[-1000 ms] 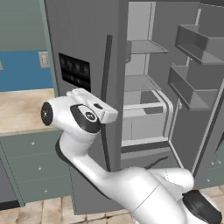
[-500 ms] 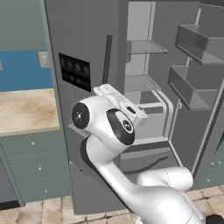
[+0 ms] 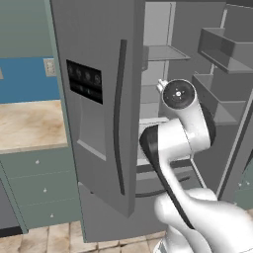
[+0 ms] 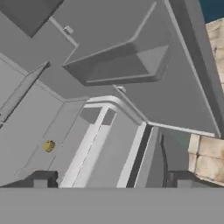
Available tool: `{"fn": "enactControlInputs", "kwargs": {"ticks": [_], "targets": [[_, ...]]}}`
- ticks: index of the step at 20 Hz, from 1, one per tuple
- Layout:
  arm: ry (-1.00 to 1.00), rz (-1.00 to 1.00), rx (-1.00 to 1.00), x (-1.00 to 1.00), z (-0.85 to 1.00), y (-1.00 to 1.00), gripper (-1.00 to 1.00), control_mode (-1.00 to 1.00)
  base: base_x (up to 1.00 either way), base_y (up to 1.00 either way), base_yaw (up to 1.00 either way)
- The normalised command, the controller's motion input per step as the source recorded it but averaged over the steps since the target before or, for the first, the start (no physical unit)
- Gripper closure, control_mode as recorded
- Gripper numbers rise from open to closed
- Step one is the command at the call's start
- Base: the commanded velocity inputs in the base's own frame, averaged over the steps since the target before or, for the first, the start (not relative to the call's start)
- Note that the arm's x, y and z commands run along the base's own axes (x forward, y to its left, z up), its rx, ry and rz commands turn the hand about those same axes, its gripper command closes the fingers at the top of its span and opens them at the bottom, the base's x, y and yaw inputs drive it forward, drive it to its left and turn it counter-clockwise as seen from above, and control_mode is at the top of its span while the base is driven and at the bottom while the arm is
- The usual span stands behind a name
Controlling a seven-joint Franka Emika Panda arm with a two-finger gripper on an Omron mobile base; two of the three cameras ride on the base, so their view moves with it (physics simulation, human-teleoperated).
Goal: Retrieve the sausage and cheese from the fridge and place them on the cutting board on the counter.
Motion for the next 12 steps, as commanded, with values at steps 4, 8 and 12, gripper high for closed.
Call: {"fn": "enactControlInputs", "kwargs": {"ticks": [4, 8, 12], "targets": [[-0.12, 0.40, 0.51, 0.86, 0.14, -0.41, -1.00, -1.00, 0.00, 0.00, 0.00], [-0.15, 0.35, 0.19, 0.86, 0.14, -0.04, -1.00, -1.00, 0.00, 0.00, 0.00], [-0.11, 0.25, 0.12, 0.70, 0.00, 0.00, -1.00, -1.00, 0.00, 0.00, 0.00]]}}
